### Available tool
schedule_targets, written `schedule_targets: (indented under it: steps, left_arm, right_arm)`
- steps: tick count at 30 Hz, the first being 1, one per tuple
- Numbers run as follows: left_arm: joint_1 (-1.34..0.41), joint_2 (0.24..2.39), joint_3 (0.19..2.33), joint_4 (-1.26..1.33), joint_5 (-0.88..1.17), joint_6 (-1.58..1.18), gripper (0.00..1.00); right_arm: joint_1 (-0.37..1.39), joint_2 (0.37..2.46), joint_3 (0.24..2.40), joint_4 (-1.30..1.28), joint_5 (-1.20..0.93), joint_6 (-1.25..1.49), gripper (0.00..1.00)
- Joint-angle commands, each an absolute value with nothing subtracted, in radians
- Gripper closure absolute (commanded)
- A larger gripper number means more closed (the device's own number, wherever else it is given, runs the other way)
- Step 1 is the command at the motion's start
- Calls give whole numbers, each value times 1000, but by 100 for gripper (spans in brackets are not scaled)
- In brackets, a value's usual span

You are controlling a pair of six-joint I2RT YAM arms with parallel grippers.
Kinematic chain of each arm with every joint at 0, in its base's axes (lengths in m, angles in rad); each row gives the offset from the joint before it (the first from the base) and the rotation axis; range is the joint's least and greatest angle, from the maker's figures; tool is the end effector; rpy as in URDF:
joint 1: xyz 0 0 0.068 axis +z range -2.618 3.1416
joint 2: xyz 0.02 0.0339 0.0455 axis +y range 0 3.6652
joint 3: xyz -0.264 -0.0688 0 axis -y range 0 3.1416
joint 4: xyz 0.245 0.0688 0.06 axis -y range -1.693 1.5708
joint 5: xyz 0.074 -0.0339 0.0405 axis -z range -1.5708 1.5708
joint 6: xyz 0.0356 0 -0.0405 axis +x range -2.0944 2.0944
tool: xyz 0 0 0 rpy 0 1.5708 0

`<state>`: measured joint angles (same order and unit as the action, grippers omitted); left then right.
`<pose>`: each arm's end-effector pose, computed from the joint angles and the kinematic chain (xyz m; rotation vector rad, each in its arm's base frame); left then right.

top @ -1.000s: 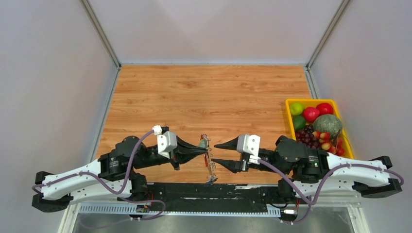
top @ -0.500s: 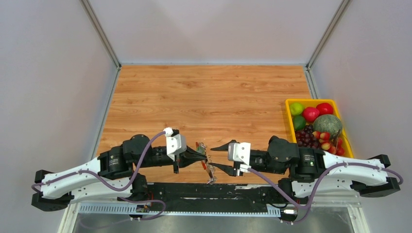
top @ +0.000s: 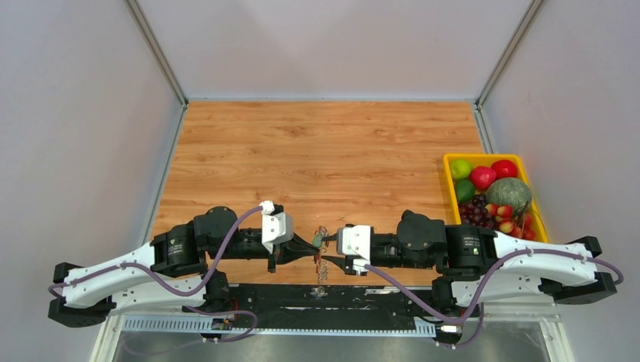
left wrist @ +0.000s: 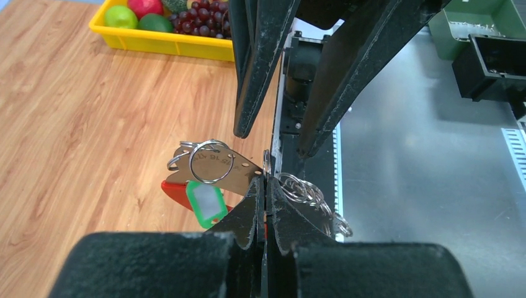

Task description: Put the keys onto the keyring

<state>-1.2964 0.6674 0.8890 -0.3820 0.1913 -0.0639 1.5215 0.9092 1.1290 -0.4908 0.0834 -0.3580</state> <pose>0.0331 -0.1424 0.3719 1.2050 1.4372 -1.1401 0.0123 0.1889 0.4045 -1.5020 1.1723 0.7289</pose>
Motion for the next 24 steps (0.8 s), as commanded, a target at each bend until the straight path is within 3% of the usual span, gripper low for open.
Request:
schedule_targets:
  steps: [1, 10, 24]
  left_arm:
    - [-1298, 668, 960, -373, 224, -40, 100]
    - [-1298, 669, 971, -389, 235, -35, 100]
    - [-1299, 663, 968, -382, 257, -37, 100]
  right_arm:
    - [1524, 920, 1195, -548, 62, -368, 59]
    - [1520, 953, 1219, -593, 62, -356, 67]
    - [1513, 984, 1242, -608, 61, -357, 68]
